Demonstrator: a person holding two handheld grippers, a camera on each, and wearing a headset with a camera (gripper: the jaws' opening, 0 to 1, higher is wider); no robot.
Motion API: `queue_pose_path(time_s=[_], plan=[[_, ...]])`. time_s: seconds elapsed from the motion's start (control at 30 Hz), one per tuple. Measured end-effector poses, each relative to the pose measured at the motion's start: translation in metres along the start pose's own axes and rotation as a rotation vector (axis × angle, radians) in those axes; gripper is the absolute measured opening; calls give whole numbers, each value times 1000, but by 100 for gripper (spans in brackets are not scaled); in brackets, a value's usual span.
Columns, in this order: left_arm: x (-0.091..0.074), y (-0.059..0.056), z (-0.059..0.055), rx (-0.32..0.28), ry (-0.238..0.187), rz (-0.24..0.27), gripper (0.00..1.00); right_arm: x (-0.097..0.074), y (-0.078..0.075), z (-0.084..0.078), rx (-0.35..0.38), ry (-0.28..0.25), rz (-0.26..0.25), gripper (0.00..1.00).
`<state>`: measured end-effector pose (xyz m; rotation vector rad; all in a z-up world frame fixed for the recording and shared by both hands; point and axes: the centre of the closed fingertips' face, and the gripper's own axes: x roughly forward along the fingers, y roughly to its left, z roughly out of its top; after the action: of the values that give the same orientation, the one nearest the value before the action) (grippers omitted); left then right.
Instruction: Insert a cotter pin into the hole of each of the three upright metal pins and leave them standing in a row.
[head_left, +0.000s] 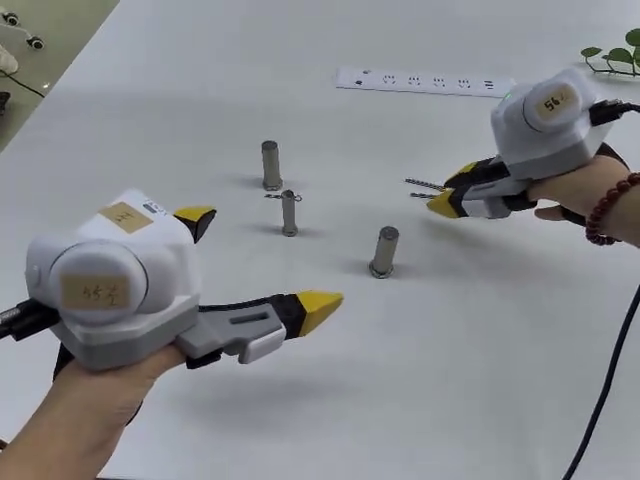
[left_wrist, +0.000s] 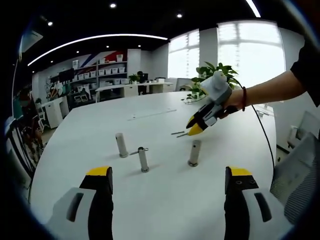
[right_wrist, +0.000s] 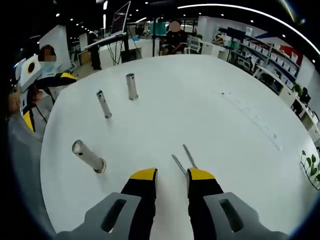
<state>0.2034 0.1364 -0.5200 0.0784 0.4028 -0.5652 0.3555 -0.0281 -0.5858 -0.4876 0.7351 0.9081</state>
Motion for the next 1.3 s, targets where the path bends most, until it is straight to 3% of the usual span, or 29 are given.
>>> queue_pose_path(time_s=[0.37, 0.6, 0.7, 0.93, 1.1, 1.17, 1.3], plan=[[-2, 6, 0, -18, 0, 11, 88, 19, -12, -13, 49, 82, 11, 15], [-2, 5, -2, -23, 11, 3, 85, 17, -15, -15, 27, 119, 18, 11], [0, 3, -8, -27, 42, -8, 84, 14, -14, -17, 10, 148, 26, 10], [0, 3, -7, -29, 35, -12, 83, 11, -10, -22, -2, 216, 65, 9], [1, 4, -7, -31, 31, -9, 83, 10, -5, -24, -87, 275, 85, 3], [1, 4, -8, -28, 38, -8, 83, 9, 0, -25, -174, 298, 89, 0], [1, 4, -9, -22, 48, -9, 83, 12, -2, -25, -173, 313, 83, 0]])
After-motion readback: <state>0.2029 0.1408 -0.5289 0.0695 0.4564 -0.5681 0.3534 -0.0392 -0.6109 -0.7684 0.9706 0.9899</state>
